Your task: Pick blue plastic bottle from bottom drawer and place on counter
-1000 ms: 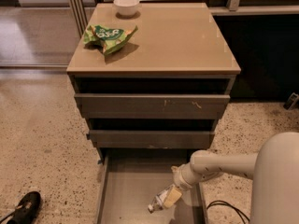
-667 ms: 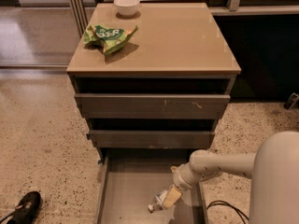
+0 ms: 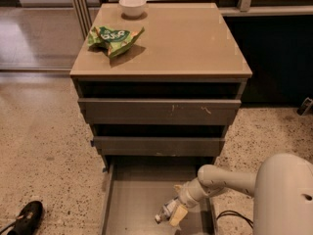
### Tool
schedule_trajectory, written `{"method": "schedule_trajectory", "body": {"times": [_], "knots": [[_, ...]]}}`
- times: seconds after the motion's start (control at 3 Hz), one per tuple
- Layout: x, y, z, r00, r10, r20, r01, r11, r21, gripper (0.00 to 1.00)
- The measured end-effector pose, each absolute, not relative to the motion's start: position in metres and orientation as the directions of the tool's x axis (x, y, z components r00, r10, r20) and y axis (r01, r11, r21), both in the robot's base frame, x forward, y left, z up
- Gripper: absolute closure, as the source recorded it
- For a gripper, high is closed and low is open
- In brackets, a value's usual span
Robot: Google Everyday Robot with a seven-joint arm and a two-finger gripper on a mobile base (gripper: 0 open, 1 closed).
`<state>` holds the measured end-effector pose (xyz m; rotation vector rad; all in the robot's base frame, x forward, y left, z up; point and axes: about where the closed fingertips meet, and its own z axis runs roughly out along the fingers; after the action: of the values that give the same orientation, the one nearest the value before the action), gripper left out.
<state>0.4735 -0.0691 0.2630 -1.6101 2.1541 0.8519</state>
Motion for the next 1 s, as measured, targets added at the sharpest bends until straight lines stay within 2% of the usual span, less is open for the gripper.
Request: {"method": "schedule_trajectory", "body": {"times": [1.0], "knots": [[0.496, -0.06, 0.223, -0.311, -0.748, -0.587, -0.937, 0.137, 0.321, 0.0]]}}
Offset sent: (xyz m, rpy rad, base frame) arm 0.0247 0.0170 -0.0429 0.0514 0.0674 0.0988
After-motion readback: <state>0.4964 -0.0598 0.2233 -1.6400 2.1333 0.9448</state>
